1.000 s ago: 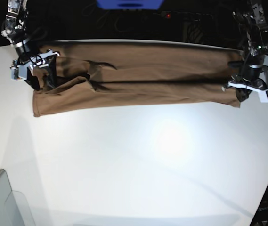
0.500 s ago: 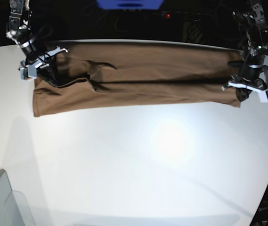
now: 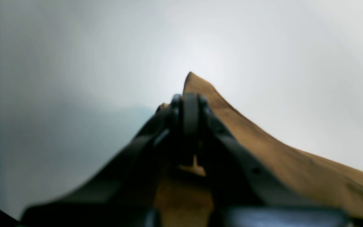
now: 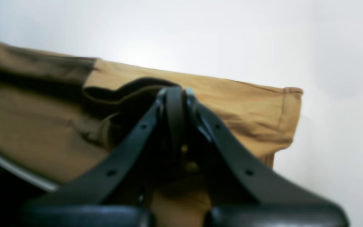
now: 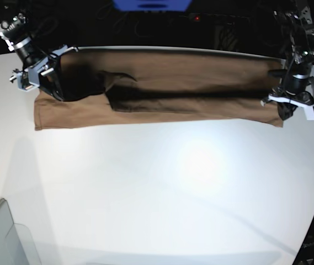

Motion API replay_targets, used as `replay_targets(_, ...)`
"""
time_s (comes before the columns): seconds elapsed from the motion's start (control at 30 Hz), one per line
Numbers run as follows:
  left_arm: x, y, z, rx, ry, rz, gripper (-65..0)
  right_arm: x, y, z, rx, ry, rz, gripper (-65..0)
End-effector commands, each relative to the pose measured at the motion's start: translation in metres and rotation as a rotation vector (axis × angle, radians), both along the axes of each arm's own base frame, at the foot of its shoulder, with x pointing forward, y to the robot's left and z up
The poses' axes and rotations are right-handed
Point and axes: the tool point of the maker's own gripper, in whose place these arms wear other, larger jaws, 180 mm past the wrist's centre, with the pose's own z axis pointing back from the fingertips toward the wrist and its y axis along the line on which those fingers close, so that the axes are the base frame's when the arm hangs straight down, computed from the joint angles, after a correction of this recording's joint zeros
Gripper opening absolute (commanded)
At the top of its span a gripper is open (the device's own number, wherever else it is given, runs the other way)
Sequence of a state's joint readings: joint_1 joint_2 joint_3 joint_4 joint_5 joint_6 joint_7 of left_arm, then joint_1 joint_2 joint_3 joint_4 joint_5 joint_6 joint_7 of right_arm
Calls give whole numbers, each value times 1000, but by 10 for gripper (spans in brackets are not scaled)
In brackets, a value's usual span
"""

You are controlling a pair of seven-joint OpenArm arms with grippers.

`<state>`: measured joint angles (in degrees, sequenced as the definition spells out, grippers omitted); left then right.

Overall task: Layout the t-shirt on the table in an organized manner, then fold the t-shirt properly
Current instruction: 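Regrasp the strip ends with both grippers and straighten the strip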

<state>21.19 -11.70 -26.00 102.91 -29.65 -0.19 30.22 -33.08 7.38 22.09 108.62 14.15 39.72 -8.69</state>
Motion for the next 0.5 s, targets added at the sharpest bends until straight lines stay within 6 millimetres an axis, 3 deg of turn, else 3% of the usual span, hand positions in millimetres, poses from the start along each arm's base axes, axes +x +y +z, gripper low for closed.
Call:
replay_targets(0.0,4,5,13,24,-40,-1,-650,0,2,12,7,-35,10,-650)
replay_targets(0.13,2,5,10,23,-30,0,-650,-9,2,4,5,3,11,-650)
replay_targets(0.33,-5,6,3,30,-5,1,-650,-14,-10,-34,49,91,-37,-650)
replay_targets(0.47,-13,12,-18,14,50,21,-650,-14,-14,-50,67,124,-59,-650)
